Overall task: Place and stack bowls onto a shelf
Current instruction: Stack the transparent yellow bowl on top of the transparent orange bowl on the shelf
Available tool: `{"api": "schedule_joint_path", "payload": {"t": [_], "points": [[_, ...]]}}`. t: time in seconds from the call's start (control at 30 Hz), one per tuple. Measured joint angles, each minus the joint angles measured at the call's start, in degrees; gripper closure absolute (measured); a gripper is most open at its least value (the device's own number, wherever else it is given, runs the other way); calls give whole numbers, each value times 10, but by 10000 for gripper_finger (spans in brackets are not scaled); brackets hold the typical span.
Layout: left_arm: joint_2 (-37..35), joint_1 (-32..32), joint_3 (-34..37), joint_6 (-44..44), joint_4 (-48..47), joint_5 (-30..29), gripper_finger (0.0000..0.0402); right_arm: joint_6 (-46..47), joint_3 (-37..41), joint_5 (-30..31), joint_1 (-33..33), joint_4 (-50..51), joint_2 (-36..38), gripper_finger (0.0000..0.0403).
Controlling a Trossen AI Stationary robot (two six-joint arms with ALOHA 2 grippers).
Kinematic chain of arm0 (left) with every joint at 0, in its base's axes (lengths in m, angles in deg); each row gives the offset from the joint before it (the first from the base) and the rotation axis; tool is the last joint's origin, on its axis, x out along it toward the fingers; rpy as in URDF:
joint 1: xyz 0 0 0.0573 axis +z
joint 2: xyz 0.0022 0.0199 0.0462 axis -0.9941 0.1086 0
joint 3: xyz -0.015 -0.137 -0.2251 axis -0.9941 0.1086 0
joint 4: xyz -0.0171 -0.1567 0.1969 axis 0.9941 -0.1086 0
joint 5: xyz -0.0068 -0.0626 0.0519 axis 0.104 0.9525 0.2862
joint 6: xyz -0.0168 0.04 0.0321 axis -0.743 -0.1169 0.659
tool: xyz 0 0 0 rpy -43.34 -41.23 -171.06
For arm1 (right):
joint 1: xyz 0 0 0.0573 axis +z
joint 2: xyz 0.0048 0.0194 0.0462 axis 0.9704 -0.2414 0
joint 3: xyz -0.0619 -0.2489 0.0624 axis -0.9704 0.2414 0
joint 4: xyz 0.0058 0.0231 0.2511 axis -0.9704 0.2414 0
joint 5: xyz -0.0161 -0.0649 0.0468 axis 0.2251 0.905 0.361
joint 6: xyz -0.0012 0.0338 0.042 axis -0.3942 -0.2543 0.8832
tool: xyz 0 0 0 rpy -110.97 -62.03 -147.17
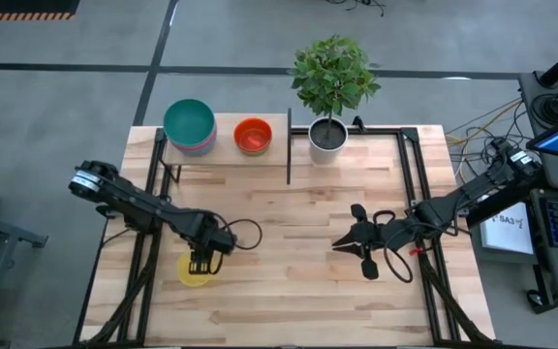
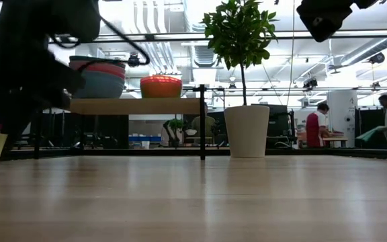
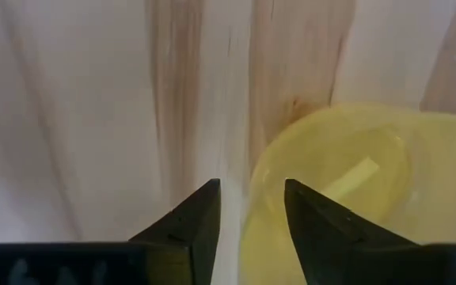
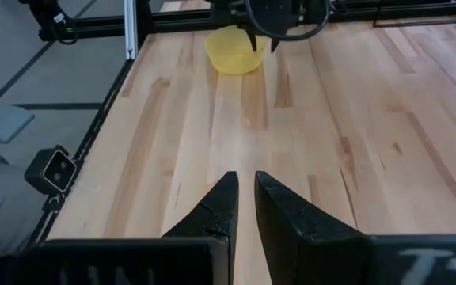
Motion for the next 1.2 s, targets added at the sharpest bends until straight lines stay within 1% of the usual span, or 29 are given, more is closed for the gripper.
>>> {"api": "schedule_joint_path", "payload": {"t": [0.13, 0.2, 0.27, 0.3, 0.4, 0.5, 0.67, 0.8, 0.87, 1.03, 1.13, 1.2], "points": [[3, 0, 31, -10, 38, 6, 304, 4, 0, 0, 0, 0, 0, 369], [3, 0, 35, -13, 38, 7, 335, 4, 0, 0, 0, 0, 0, 369], [3, 0, 35, -13, 39, 8, 377, 4, 0, 0, 0, 0, 0, 369], [2, 0, 35, -15, 39, 11, 389, 4, 0, 0, 0, 0, 0, 369], [0, 0, 25, -17, 37, 23, 395, 4, 0, 0, 0, 0, 0, 369], [-6, 0, -7, -7, 38, 40, 400, 4, 0, 0, 6, 8, 0, 369], [-15, 14, -96, 6, 34, 46, 401, -4, 2, 0, 28, 9, 0, 369], [-17, 54, -187, 4, 10, 45, 401, -9, 2, 0, 41, 9, 0, 369], [-18, 80, -239, 7, -19, 43, 401, -12, 2, 0, 46, 9, 0, 369], [-18, 159, -370, 17, -114, -24, 401, -14, 2, 0, 55, 10, 0, 369], [-18, 215, -435, 17, -136, -69, 402, -15, 2, 0, 56, 10, 0, 369], [-17, 255, -474, 18, -138, -87, 402, -15, 2, 0, 56, 11, 0, 369]]}}
